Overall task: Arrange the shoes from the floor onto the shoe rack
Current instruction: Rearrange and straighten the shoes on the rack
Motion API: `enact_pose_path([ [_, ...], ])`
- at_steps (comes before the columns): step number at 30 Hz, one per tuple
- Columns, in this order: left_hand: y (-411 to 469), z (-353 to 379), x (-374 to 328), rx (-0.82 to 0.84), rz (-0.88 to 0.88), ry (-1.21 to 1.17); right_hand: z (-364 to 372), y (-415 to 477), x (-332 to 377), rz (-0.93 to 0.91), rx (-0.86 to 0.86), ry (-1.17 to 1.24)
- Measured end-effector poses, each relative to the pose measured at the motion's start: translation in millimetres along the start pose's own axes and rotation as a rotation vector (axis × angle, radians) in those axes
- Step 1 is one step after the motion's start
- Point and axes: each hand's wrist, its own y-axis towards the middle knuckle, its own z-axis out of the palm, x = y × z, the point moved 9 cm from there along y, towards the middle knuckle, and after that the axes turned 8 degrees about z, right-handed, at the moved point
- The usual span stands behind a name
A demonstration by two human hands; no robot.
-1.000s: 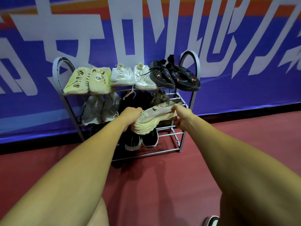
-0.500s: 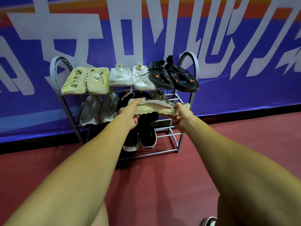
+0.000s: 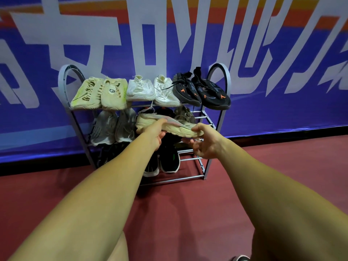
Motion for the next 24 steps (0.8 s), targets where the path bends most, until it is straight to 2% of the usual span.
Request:
enact_pose_path([
  [3,4,-5,-2,-0.009,0.013,0.021,-7,0,-1,0.001,-0.048,-0.099],
  [9,2,1,-6,0.029,0.067,0.034,-35,14,12,-0.123,-0.276,-0.083],
  [13,1,11,-7,0.026,0.122,-0.003,-32,18,11,-0.076,-0.168,-0.049],
  [19,2,41,-12,0.191,0.166,0.133,-28,14,9,-0.024,-0.057,-0.094],
  [22,-8,64,-5,0.302,0.196,0.228,-37,12,16,-0.055,-0.070,-0.011],
  [24,-8,77,-2,0.307,0.255,0.241,-47,15,23,-0.092,-0.113,0.006],
])
